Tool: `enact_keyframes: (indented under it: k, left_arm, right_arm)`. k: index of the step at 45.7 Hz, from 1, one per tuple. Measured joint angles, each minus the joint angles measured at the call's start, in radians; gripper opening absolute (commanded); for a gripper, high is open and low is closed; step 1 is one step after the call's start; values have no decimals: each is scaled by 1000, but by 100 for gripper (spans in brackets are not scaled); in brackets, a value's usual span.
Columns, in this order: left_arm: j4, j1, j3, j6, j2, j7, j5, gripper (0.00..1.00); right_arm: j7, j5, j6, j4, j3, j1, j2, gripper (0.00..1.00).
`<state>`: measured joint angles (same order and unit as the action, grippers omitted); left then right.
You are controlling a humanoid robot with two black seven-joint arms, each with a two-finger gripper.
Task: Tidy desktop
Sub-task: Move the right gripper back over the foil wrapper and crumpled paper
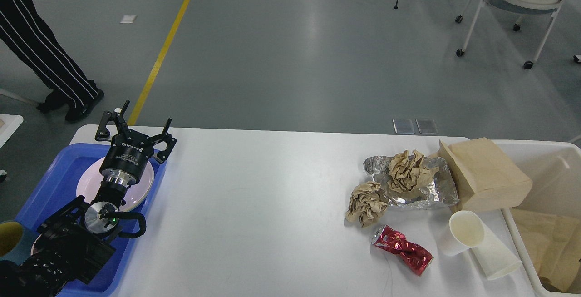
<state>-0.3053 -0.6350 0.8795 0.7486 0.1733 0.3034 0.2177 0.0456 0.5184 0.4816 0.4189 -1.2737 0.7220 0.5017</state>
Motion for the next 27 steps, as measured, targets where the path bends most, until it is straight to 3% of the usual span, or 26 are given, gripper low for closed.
enact_keyframes:
  k: [6, 13, 20, 27]
  left_arm:
    - [0, 0, 0, 0, 0, 0, 0, 99]
    - [0, 0, -1, 0, 0, 0, 0, 99]
    - [0, 0, -1, 0, 0, -1, 0, 99]
    - [0, 0, 0, 0, 0, -1, 0, 99]
  right_arm:
    - [1, -4, 0, -2, 3, 21, 6, 100]
    - [2, -5, -11, 61, 48, 188, 31, 100]
    - [2, -30, -24, 241, 68, 454, 60, 100]
    - [2, -112, -46, 514, 60, 736, 69, 100]
